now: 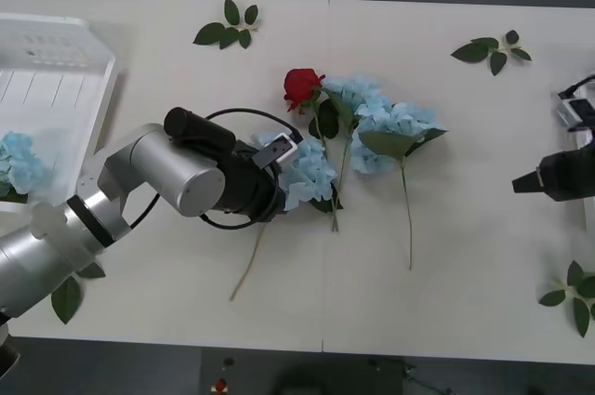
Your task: Put the red flowers into the right box and the blue flowers into the left box
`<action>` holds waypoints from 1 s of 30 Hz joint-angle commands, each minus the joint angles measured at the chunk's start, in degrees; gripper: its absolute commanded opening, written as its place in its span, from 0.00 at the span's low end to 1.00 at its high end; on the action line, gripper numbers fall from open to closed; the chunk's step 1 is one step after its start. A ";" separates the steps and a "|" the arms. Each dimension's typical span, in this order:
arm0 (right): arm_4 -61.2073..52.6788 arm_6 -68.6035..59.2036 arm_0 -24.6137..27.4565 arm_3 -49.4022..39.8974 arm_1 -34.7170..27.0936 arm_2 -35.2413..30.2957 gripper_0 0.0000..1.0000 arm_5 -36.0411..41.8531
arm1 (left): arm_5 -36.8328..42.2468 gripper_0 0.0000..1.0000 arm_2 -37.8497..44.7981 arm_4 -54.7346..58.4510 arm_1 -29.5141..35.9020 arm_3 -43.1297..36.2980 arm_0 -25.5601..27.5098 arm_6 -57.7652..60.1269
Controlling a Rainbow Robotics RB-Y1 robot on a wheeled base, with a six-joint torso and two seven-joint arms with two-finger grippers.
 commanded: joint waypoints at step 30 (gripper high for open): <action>30.78 -19.93 -18.81 3.73 29.79 13.41 0.86 17.46 | 22.23 0.00 21.03 16.43 42.21 -35.55 2.70 3.75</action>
